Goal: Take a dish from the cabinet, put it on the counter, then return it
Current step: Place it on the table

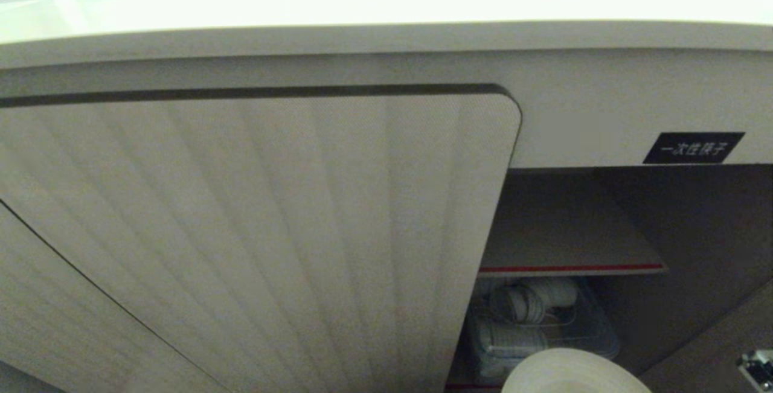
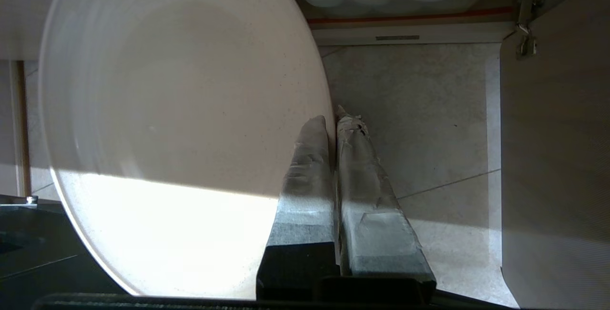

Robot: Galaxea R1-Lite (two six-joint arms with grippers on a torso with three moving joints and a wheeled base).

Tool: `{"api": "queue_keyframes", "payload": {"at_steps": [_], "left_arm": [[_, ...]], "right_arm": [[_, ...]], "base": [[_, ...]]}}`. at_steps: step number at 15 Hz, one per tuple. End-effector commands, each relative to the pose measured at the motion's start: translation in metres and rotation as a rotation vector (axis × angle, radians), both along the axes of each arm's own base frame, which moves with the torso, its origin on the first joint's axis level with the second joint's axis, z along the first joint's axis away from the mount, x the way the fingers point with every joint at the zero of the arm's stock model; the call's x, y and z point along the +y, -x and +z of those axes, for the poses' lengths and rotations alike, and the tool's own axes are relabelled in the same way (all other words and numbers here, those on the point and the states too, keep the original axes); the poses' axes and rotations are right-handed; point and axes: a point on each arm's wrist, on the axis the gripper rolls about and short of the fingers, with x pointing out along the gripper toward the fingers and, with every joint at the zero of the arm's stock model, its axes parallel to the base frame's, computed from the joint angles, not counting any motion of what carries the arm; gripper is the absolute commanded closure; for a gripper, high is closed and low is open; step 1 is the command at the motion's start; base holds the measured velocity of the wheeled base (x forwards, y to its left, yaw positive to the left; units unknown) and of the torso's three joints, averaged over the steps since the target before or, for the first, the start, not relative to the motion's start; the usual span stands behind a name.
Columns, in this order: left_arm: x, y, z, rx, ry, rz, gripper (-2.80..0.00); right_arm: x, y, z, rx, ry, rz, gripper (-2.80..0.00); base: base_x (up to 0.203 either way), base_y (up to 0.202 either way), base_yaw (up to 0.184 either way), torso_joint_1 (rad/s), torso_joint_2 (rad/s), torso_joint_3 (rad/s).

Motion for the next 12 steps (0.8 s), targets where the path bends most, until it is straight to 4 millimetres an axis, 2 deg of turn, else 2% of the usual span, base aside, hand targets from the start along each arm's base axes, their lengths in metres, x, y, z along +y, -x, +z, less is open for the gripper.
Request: {"api": "queue_keyframes", "payload": {"at_steps": [1,8,12], "left_arm": [[0.0000,0.0000,0.0000,0.000,0.000,0.000,0.00],[0.0000,0.0000,0.0000,0.000,0.000,0.000,0.00],[0.0000,0.0000,0.0000,0.000,0.000,0.000,0.00]], "right_arm": [[0.0001,-0.0002,0.0000,0.001,-0.001,-0.001,0.00],[0.0000,0.0001,0.0002,-0.001,-0.004,0.000,0.00],[0.0000,0.0001,0.0002,-0.001,-0.004,0.000,0.00]], "base": [[0.000,0.000,0.000,0.000,0.00,0.000],[0.000,0.000,0.000,0.005,-0.02,-0.013],[0.000,0.000,0.000,0.056,-0.26,-0.256]]}}
